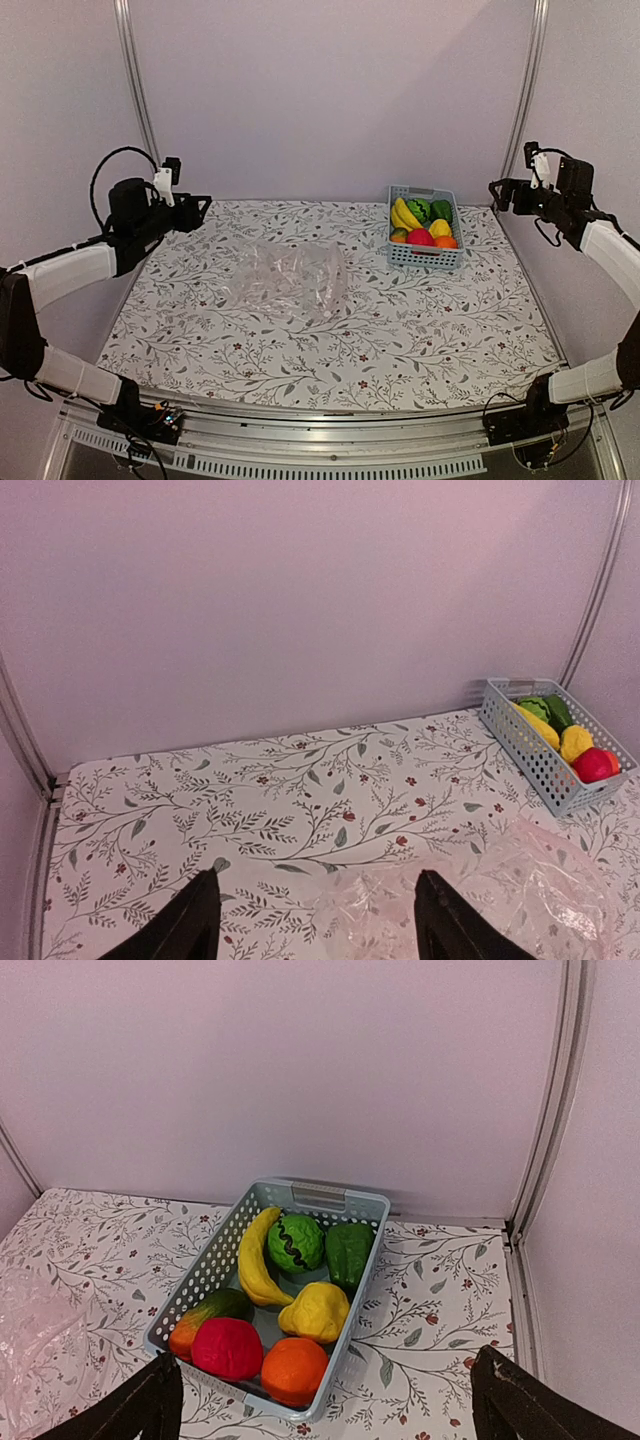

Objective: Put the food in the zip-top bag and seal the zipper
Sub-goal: Move the bin to the corner of the board.

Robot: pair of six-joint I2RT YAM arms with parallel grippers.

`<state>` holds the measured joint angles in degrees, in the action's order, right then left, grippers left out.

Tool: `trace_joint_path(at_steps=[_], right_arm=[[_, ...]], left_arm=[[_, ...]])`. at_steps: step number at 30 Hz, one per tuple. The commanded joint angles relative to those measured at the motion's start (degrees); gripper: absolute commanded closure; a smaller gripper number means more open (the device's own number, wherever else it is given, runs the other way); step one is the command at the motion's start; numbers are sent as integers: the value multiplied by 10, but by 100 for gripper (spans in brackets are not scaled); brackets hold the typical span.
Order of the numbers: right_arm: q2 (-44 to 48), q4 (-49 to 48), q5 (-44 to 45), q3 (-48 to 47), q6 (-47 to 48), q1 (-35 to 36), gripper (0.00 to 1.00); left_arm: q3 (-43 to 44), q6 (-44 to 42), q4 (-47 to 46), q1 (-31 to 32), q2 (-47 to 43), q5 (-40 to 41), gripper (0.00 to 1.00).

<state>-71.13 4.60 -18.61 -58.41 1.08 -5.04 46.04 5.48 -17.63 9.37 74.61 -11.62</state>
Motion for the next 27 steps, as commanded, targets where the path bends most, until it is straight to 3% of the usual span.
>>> trace_joint_path(at_steps=[1, 10, 14, 22, 27], right_arm=[[12, -10, -8, 11, 2, -1, 1], [12, -12, -17, 20, 16, -1, 1], [9, 18, -106, 37, 134, 0, 1], [-133, 201, -104, -76, 269, 39, 33], [-208, 274, -105, -126, 317, 91, 43]], left_arm=[[15, -9, 13, 7, 8, -9, 34], [17, -15, 17, 12, 11, -9, 34], [22, -25, 28, 22, 20, -13, 38], [38, -51, 62, 64, 45, -24, 40], [44, -54, 73, 78, 57, -29, 40]])
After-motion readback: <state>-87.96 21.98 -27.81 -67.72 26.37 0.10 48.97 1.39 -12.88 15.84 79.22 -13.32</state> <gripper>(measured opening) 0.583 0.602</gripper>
